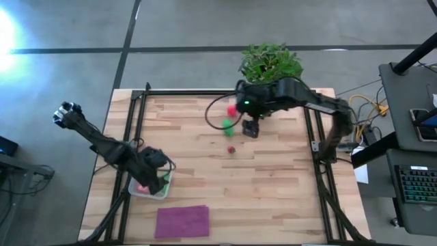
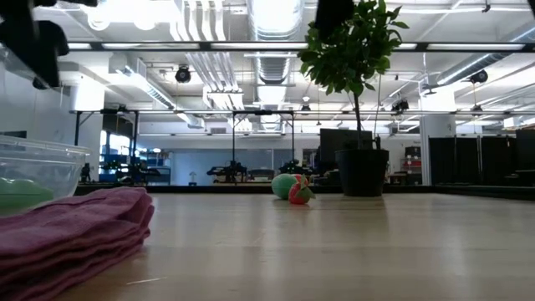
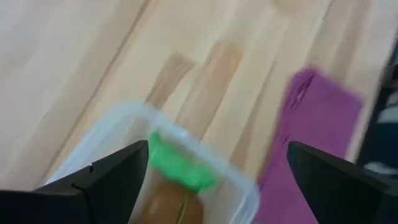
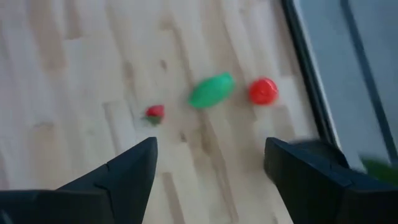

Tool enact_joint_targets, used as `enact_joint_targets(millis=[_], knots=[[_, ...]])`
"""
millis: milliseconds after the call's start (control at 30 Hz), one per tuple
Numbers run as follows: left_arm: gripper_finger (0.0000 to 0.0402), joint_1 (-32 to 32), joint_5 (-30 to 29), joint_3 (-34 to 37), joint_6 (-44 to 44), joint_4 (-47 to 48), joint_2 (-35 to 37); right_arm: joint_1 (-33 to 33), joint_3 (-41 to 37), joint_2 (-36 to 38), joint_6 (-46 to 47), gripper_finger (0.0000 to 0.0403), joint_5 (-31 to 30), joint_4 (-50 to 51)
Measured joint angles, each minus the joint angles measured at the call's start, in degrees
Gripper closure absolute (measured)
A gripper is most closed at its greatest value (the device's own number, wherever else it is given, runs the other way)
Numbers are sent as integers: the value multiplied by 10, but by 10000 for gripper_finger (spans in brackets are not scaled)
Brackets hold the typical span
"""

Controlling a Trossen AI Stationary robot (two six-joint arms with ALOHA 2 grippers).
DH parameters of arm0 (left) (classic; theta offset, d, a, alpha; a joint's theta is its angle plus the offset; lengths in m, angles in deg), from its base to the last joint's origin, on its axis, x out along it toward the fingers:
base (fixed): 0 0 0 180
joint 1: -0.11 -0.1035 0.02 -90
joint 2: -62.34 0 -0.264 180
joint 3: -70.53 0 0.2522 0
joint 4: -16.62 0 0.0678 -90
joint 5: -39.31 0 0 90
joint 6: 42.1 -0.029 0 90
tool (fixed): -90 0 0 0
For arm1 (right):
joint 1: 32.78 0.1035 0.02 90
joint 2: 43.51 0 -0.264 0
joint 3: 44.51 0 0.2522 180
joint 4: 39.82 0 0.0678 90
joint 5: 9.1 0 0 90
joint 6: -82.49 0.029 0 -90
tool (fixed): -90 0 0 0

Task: Pick and placing Produce into tupperware
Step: Put the red strawberry into the transparent container

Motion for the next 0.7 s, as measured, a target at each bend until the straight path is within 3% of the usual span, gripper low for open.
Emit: enact_joint_targets(millis=[133,300,433,567,700], knots=[[33,-44,0,1,-59,-68,24,2,-113,72,53,112,-12,-56],[33,-100,2,1,-282,-193,24,17,-246,143,109,112,-12,-128],[33,-157,19,1,-397,-225,-7,32,-324,180,159,112,-12,-159],[33,-224,110,2,-504,-252,-66,50,-384,208,201,112,-11,-182],[33,-283,249,1,-580,-312,-131,64,-423,223,242,112,-11,-210]])
